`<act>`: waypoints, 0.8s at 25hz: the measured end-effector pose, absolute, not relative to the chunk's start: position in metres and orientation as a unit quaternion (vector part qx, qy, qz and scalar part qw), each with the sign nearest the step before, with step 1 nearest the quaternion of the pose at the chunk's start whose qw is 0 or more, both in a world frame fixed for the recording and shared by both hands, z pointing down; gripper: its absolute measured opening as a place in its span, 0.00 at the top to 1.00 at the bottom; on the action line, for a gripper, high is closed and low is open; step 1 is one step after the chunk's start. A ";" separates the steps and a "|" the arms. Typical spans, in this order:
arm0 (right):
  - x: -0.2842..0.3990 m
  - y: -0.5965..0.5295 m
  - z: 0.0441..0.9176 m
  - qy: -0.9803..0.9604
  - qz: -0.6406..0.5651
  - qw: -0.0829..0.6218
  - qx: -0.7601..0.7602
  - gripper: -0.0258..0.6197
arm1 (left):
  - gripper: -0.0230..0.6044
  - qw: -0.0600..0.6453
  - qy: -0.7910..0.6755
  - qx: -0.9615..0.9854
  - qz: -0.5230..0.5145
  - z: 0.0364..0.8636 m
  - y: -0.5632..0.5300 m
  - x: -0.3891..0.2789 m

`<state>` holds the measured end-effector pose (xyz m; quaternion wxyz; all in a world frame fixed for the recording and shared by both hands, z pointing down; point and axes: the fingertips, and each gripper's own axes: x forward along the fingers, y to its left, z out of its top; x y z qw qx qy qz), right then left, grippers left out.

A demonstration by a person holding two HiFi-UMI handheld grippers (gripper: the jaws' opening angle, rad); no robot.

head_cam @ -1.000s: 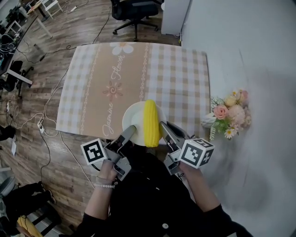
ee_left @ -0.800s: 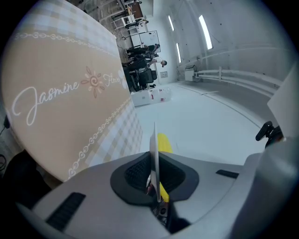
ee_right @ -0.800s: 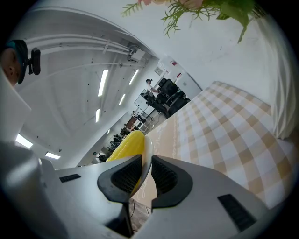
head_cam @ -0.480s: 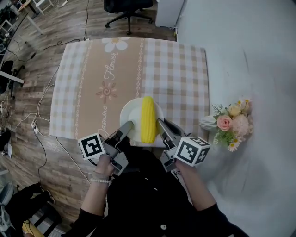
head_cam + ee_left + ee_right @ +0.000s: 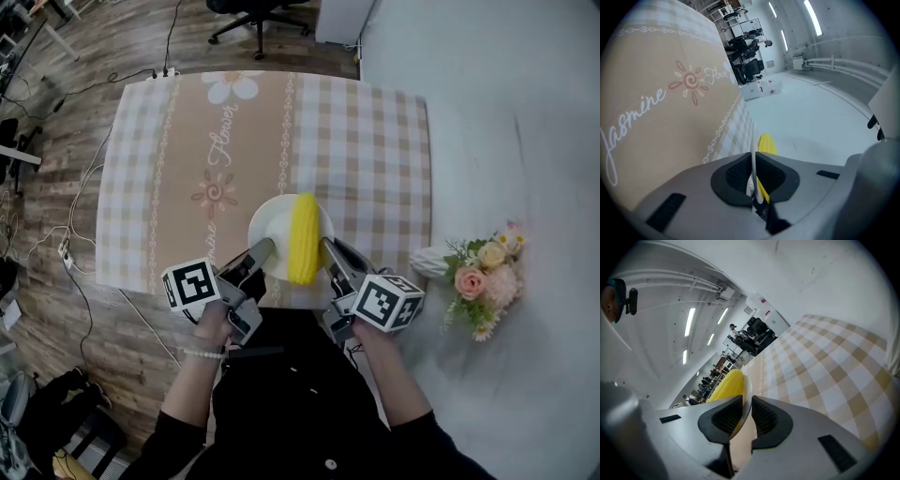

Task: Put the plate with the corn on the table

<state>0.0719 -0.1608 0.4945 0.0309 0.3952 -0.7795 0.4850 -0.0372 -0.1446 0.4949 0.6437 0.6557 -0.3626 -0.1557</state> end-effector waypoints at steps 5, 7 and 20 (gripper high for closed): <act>0.069 -0.180 0.506 -0.776 0.483 0.038 0.404 0.82 | 0.92 0.635 -0.364 0.671 -0.120 0.510 -0.164 -0.042; 0.067 -0.187 0.511 -0.776 0.480 0.043 0.408 0.82 | 0.92 0.630 -0.365 0.678 -0.101 0.515 -0.171 -0.043; 0.059 -0.228 0.539 -0.755 0.482 0.049 0.441 0.82 | 0.91 0.619 -0.369 0.692 -0.049 0.543 -0.218 -0.052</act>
